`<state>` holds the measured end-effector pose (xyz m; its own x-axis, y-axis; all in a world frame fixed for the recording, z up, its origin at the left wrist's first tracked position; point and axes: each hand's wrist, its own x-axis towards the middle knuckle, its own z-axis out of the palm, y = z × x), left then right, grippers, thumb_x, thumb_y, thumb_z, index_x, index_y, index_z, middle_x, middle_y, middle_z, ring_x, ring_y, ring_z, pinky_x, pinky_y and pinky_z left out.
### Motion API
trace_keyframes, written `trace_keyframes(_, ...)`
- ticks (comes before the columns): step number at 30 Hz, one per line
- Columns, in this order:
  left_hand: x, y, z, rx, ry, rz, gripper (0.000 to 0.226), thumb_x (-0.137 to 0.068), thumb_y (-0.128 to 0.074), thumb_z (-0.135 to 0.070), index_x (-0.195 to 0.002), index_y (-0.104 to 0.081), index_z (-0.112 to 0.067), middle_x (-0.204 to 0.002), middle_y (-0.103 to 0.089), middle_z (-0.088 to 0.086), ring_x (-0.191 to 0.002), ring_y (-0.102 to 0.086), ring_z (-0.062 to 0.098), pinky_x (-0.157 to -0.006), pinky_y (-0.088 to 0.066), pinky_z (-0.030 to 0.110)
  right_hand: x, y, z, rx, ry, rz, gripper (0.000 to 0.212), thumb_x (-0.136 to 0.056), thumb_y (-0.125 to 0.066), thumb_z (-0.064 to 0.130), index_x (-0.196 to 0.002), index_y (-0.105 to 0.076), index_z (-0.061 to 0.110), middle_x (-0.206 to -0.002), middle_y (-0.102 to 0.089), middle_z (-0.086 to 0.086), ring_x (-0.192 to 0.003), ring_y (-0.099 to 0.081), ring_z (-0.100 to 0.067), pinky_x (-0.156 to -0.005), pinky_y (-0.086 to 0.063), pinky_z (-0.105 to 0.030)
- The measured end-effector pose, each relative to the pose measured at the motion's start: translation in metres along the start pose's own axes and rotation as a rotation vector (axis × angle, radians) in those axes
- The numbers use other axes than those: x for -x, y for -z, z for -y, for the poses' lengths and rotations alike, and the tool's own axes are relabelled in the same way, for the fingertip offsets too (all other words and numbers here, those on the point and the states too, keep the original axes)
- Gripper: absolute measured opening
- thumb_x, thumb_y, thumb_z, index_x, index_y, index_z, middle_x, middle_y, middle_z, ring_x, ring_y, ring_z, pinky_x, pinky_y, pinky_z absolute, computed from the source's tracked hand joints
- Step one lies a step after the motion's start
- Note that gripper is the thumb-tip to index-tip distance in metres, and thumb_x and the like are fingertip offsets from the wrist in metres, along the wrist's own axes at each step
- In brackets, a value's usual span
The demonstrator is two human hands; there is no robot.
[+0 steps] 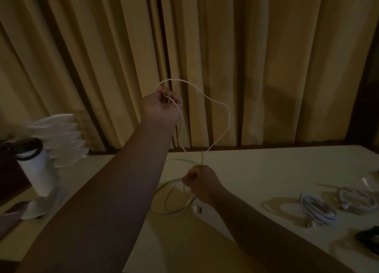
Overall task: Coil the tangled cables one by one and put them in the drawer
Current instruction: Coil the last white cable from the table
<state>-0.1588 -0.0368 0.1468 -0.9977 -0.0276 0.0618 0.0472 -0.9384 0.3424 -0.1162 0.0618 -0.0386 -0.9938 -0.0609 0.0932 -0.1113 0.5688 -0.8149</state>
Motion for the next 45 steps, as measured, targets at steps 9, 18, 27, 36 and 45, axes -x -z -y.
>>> trace_keyframes(9, -0.002, 0.039, -0.005, -0.856, 0.121, 0.040, 0.061, -0.106, -0.030, -0.046, -0.112, -0.065, 0.003, -0.092, -0.071, 0.014, -0.074, -0.060, 0.022, -0.069, -0.044, 0.033, -0.011, 0.048, 0.034, -0.469, 0.045, 0.049, 0.019, -0.104, -0.049, 0.010, -0.095, -0.063, -0.001, -0.079, -0.065, -0.011, -0.063, -0.063, -0.018, -0.056, -0.048, -0.030)
trace_keyframes(18, 0.007, 0.072, 0.034, -1.310, 0.172, 0.109, 0.016, -0.098, -0.059, -0.019, -0.100, -0.068, -0.005, -0.061, -0.063, 0.004, -0.052, -0.062, 0.018, -0.049, -0.050, 0.029, -0.014, 0.092, 0.041, -0.614, 0.039, 0.291, 0.027, -0.108, -0.043, 0.020, -0.104, -0.064, 0.004, -0.072, -0.066, -0.005, -0.055, -0.066, -0.022, -0.053, -0.054, -0.032)
trace_keyframes(27, -0.012, 0.078, 0.060, -0.963, -0.038, 0.210, 0.006, -0.092, -0.064, -0.005, -0.097, -0.067, -0.003, -0.071, -0.065, 0.015, -0.050, -0.053, 0.023, -0.051, -0.050, 0.032, -0.024, 0.124, 0.025, -0.632, 0.047, 0.332, 0.036, -0.107, -0.044, 0.028, -0.105, -0.066, 0.000, -0.069, -0.056, -0.006, -0.052, -0.046, -0.015, -0.052, -0.038, -0.028)
trace_keyframes(36, -0.047, 0.087, 0.045, -1.112, -0.322, 0.210, 0.026, -0.097, -0.057, -0.005, -0.106, -0.074, -0.022, -0.093, -0.076, 0.006, -0.093, -0.070, 0.022, -0.084, -0.057, 0.038, -0.022, 0.155, 0.015, -0.214, 0.138, 0.439, 0.018, -0.101, -0.056, 0.013, -0.111, -0.069, 0.006, -0.094, -0.074, -0.007, -0.085, -0.072, -0.021, -0.078, -0.060, -0.032)
trace_keyframes(45, -0.045, 0.099, 0.049, -1.872, -0.729, 0.269, 0.012, -0.096, -0.062, -0.036, -0.087, -0.069, -0.033, -0.082, -0.063, -0.015, -0.077, -0.056, -0.005, -0.061, -0.035, 0.008, -0.022, 0.155, 0.026, -0.637, 0.208, 0.097, 0.034, -0.106, -0.042, 0.030, -0.111, -0.062, 0.004, -0.084, -0.071, -0.016, -0.075, -0.068, -0.032, -0.068, -0.057, -0.040)
